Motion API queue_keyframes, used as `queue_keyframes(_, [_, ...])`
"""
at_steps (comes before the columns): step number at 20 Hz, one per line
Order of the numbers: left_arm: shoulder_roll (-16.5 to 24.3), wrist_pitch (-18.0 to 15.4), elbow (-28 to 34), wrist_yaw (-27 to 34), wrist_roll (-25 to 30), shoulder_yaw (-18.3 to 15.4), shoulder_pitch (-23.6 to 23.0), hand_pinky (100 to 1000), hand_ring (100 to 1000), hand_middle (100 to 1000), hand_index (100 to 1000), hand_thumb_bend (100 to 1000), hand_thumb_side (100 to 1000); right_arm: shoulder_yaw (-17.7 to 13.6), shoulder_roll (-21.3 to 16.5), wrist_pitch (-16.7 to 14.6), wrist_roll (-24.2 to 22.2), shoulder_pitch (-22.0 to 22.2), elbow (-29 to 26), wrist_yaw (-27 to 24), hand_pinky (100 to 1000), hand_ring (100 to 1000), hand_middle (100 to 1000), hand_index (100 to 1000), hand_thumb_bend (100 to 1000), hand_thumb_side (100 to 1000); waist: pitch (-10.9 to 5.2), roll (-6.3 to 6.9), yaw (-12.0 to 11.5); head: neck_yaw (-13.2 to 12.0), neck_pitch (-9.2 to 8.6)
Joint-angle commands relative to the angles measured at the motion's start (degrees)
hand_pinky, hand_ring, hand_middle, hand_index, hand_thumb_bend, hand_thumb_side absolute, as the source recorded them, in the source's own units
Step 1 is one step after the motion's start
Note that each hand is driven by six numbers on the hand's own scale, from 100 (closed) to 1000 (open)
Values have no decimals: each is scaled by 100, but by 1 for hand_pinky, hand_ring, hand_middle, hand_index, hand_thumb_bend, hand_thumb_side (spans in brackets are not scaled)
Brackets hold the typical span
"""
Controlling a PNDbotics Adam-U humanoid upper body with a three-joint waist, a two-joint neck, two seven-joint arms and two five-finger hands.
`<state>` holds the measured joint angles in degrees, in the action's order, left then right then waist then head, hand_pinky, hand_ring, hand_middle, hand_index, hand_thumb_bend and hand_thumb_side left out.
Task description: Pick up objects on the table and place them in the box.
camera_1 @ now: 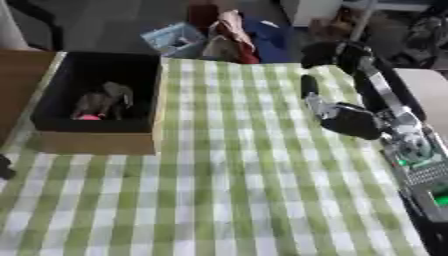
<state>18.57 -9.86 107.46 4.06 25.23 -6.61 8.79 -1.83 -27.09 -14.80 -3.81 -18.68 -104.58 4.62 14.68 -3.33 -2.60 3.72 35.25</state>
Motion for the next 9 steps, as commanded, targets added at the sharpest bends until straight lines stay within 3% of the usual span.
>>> queue_keyframes(1, [21, 6, 156, -65, -113, -94, -8, 639, 553, 578, 694, 100, 317, -164, 143, 87, 173, 135, -152, -227, 769, 669, 606, 763, 100, 437, -48, 35, 30, -127, 108])
queue_keyframes(9, [-112, 5, 185, -233, -164, -148, -68, 639, 553, 579, 695, 100, 311, -265, 569, 146, 305, 515, -237, -322, 772, 664, 599, 749, 100, 493, 73, 106, 145, -285, 415])
